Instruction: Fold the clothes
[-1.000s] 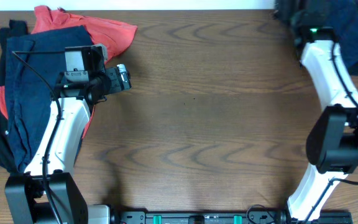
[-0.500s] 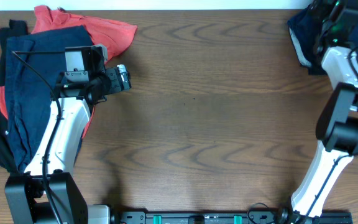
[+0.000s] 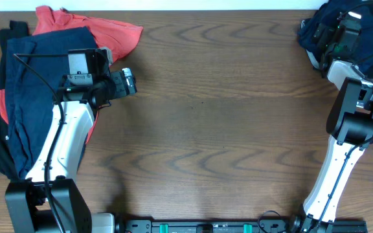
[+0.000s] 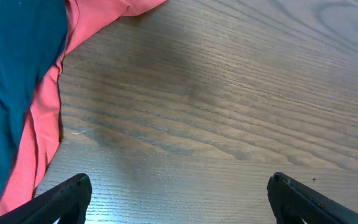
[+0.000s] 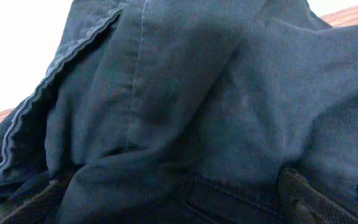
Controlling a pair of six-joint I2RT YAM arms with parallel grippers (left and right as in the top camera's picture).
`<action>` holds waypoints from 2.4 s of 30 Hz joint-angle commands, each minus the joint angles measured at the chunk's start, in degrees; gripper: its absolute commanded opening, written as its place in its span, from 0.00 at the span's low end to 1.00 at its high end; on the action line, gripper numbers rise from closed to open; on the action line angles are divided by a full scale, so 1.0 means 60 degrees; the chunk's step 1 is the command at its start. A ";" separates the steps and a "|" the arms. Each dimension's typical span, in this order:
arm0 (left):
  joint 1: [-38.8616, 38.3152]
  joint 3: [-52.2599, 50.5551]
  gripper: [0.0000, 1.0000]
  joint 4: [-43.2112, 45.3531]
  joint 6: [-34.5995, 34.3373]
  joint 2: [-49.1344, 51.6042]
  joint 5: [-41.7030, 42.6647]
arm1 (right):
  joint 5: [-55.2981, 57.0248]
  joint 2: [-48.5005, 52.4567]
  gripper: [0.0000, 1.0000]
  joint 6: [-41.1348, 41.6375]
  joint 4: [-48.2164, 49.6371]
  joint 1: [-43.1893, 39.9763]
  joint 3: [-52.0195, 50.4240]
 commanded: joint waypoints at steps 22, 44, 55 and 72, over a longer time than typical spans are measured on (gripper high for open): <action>0.0036 -0.0029 0.98 -0.0047 0.0058 0.0131 -0.0124 | -0.1657 -0.7821 0.99 -0.0404 -0.5468 0.1872 0.0084; 0.0036 -0.0029 0.98 -0.0047 0.0058 0.0131 -0.0124 | -0.1953 -0.8601 0.99 -0.1654 -0.9785 0.5289 0.0080; 0.0036 -0.0029 0.98 -0.0047 0.0058 0.0131 -0.0124 | -0.1989 -0.8776 0.99 -0.2025 -1.0335 0.4597 -0.0168; 0.0036 -0.0029 0.98 -0.0047 0.0058 0.0131 -0.0124 | -0.2809 -1.6130 0.99 -0.2014 -0.3894 0.3636 -1.1107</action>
